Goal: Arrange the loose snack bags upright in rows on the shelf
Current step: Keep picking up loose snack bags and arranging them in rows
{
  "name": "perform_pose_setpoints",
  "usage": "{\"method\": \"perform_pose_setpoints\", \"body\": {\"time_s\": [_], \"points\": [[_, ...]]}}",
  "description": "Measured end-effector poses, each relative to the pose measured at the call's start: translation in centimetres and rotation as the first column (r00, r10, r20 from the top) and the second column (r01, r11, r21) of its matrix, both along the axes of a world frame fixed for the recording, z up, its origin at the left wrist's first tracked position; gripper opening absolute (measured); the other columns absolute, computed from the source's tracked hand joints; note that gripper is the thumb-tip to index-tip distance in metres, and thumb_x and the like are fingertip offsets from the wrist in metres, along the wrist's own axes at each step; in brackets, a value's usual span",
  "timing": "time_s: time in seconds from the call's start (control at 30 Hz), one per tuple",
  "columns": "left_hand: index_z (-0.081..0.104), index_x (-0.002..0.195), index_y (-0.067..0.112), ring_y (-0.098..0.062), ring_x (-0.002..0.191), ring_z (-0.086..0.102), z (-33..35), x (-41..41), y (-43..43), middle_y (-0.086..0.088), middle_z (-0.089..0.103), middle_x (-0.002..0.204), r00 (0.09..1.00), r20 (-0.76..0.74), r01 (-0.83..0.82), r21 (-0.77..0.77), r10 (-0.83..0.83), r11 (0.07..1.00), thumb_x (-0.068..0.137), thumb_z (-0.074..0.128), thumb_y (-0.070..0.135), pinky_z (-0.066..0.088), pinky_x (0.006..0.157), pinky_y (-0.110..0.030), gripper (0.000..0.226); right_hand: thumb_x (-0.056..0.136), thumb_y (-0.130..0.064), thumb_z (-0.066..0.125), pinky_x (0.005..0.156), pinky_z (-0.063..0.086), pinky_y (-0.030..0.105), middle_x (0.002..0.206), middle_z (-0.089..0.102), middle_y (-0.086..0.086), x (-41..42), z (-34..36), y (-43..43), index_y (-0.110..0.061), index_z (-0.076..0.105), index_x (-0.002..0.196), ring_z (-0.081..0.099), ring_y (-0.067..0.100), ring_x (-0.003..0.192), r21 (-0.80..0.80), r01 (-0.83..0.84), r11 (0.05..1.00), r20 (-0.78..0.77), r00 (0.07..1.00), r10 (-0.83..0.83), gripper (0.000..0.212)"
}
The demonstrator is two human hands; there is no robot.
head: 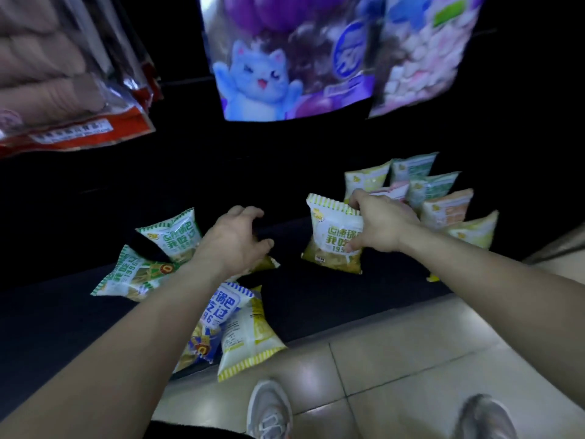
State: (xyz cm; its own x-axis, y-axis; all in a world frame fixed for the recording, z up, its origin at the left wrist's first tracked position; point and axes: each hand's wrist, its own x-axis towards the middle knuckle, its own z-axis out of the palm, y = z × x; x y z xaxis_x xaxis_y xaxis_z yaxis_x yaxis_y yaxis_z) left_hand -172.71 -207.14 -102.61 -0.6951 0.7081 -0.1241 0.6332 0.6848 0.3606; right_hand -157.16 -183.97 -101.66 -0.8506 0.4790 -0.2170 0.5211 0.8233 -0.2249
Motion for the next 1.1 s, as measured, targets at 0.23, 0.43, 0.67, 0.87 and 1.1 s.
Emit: {"method": "perform_pose_setpoints", "body": {"time_s": [0.23, 0.43, 0.67, 0.87, 1.1], "points": [[0.041, 0.146, 0.026, -0.015, 0.127, 0.048, 4.1, 7.6, 5.2, 0.004, 0.049, 0.137, 0.978, 0.078, 0.178, 0.159, -0.192, 0.971, 0.068, 0.085, 0.047, 0.042, 0.106, -0.033, 0.092, 0.057, -0.059, 0.088, 0.068, 0.043, 0.037, 0.128, 0.062, -0.003, 10.7, 6.0, 0.5, -0.032, 0.04, 0.129, 0.059, 0.026, 0.109, 0.151, -0.039, 0.988, 0.091, 0.996, 0.026, 0.091], [0.041, 0.145, 0.027, -0.011, 0.125, 0.049, 4.9, 13.2, 8.8, 0.008, 0.052, 0.136, 0.92, 0.073, 0.373, 0.13, -0.384, 0.919, 0.064, 0.087, 0.05, 0.041, 0.105, -0.031, 0.095, 0.057, -0.05, 0.092, 0.07, 0.042, 0.035, 0.131, 0.06, -0.008, 15.8, 5.8, 1.0, -0.034, 0.043, 0.133, 0.057, 0.023, 0.112, 0.005, 0.014, 1.0, 0.057, 0.998, -0.014, 0.092], [0.055, 0.131, 0.029, -0.001, 0.087, 0.063, 3.4, 15.8, 12.7, 0.012, 0.066, 0.106, 0.899, 0.149, 0.407, 0.058, -0.411, 0.911, 0.061, 0.085, 0.058, 0.051, 0.073, -0.023, 0.082, 0.054, -0.051, 0.092, 0.072, 0.045, 0.035, 0.122, 0.06, -0.01, 17.3, 4.5, 3.1, -0.037, 0.044, 0.128, 0.057, 0.02, 0.105, -0.002, -0.023, 1.0, -0.016, 1.0, 0.023, 0.088], [0.064, 0.11, 0.027, 0.005, 0.077, 0.061, 0.6, 15.5, 15.9, 0.019, 0.065, 0.088, 0.937, 0.24, 0.223, 0.145, -0.253, 0.964, 0.068, 0.088, 0.044, 0.042, 0.058, -0.014, 0.051, 0.073, -0.05, 0.082, 0.092, 0.047, 0.037, 0.143, 0.045, -0.004, 18.8, 2.7, 8.3, -0.03, 0.037, 0.146, 0.051, 0.019, 0.124, -0.084, 0.126, 0.989, -0.192, 0.971, -0.14, 0.088], [0.055, 0.133, 0.015, -0.016, 0.099, 0.063, -4.5, 11.8, 20.4, 0.003, 0.066, 0.116, 0.976, 0.214, 0.029, 0.042, -0.037, 0.999, 0.067, 0.087, 0.046, 0.054, 0.081, -0.03, 0.079, 0.078, -0.052, 0.073, 0.096, 0.047, 0.04, 0.131, 0.051, 0.005, 21.5, -1.6, 13.4, -0.02, 0.041, 0.145, 0.052, 0.022, 0.116, -0.187, 0.288, 0.939, 0.015, 0.957, -0.29, 0.081]]}}
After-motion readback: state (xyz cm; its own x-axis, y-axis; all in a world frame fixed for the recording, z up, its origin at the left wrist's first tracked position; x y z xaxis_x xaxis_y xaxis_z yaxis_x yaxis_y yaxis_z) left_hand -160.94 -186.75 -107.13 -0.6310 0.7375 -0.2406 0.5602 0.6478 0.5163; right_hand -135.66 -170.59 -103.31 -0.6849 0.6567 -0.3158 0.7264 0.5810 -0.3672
